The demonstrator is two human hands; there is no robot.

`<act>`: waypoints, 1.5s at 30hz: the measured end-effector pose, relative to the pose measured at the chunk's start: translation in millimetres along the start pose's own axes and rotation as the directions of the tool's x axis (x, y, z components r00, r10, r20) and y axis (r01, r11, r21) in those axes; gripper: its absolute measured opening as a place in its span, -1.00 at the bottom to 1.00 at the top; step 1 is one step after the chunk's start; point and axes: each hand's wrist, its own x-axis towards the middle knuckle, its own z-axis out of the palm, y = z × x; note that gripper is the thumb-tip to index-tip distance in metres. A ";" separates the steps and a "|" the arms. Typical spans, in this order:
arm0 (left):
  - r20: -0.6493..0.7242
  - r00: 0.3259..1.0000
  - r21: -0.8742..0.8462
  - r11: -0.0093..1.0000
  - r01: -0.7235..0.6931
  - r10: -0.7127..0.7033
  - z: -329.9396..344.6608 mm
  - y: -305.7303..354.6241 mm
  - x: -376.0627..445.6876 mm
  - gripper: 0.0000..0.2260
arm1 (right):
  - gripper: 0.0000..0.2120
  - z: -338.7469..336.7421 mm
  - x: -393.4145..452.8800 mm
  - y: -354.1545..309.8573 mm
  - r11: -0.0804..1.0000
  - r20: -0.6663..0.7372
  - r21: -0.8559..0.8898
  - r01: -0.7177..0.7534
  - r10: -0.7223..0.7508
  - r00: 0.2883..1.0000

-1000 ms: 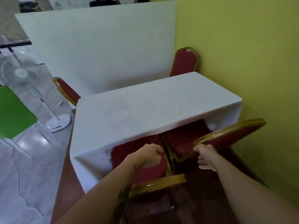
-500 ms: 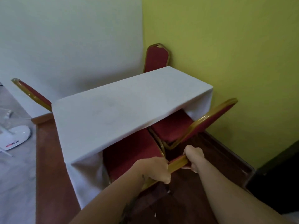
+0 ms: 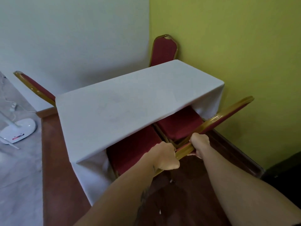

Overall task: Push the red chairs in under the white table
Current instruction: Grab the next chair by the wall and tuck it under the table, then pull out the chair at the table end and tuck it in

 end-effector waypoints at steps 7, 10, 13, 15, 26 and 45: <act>-0.004 1.000 -0.023 1.000 0.011 -0.011 -17.6 -18.4 20.8 -0.42 | -0.50 18.8 3.9 -28.8 0.958 -0.034 -0.281 0.064 -0.076 0.997; 0.097 0.995 -0.038 0.999 0.013 -0.009 -26.7 -28.0 14.9 -0.24 | -0.42 20.7 -5.6 -45.4 0.730 0.008 -0.650 0.212 -0.272 0.962; 0.098 0.995 -0.144 0.989 0.023 -0.008 -45.6 -39.8 4.1 -0.51 | -0.49 37.2 -17.4 -65.2 0.637 0.139 -0.690 0.344 -0.349 0.927; 0.039 0.999 -0.158 0.987 0.039 -0.033 -62.8 -55.4 -1.8 -0.57 | -0.54 56.4 -28.7 -75.6 0.625 0.208 -0.673 0.397 -0.355 0.911; -0.207 0.956 -0.194 0.967 0.167 -0.207 -181.8 -245.7 -64.5 -0.58 | -0.73 251.2 -117.8 -125.1 0.528 0.517 -0.493 0.691 -0.461 0.721; -0.594 0.734 -0.270 0.941 0.204 -0.329 -352.0 -552.5 -179.0 -0.64 | -0.87 587.2 -275.3 -195.5 0.357 0.705 -0.352 0.865 -0.506 0.496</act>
